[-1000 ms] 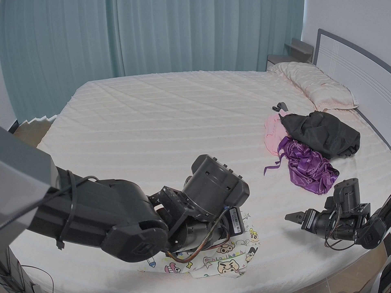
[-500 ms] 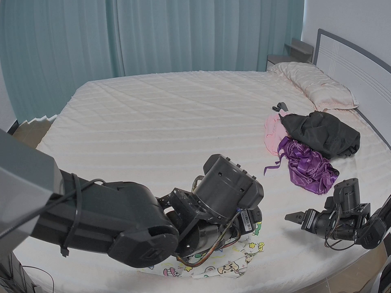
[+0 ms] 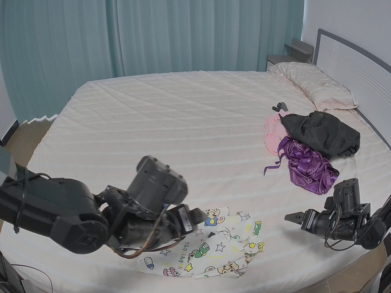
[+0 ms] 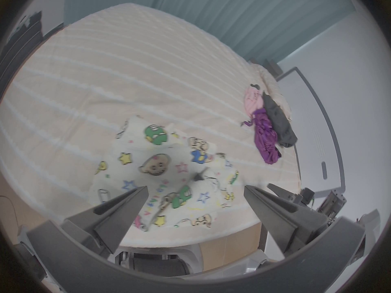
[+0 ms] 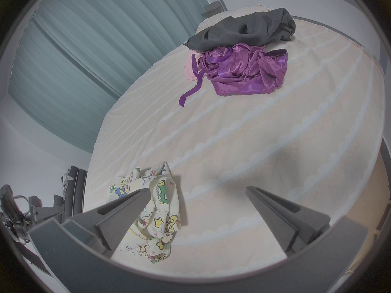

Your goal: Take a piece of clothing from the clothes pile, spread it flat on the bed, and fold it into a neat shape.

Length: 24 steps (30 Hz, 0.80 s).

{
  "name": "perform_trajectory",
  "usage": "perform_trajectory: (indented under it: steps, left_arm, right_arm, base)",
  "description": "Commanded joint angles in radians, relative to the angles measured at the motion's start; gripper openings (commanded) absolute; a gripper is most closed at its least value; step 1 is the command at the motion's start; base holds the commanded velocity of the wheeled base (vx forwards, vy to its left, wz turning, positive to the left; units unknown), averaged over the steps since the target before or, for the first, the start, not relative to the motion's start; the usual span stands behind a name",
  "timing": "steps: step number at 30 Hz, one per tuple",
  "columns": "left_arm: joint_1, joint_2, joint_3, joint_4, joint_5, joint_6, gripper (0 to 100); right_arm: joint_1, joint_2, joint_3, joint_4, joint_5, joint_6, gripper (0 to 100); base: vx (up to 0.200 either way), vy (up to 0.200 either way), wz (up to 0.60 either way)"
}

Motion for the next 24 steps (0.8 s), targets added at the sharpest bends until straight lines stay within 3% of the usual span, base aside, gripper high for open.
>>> perform_trajectory:
  steps: [1,6,9,17,24]
  left_arm:
    - [0.146,-0.142,0.200,-0.060,-0.058,-0.039,100]
    - [0.289,-0.197,0.433,-0.232,-0.150,-0.044,100]
    - [0.315,-0.208,0.517,-0.304,-0.184,-0.044,100]
    - [0.318,-0.217,0.600,-0.326,-0.222,-0.050,100]
    - [0.354,-0.223,0.589,-0.324,-0.269,-0.051,100]
  right_arm:
    - [0.013,-0.023,0.001,0.000,0.001,0.003,100]
    - [0.025,-0.035,0.010,0.000,0.000,0.003,100]
    - [0.025,-0.032,0.013,0.000,0.000,0.003,100]
    - [0.027,-0.026,0.013,0.000,0.001,0.005,100]
    - [0.039,-0.021,0.015,0.000,0.003,0.006,100]
  base:
    - [0.000,0.000,0.00]
    - [0.000,0.000,0.00]
    - [-0.067,0.000,0.00]
    - [-0.200,0.000,0.00]
    - [0.000,0.000,0.00]
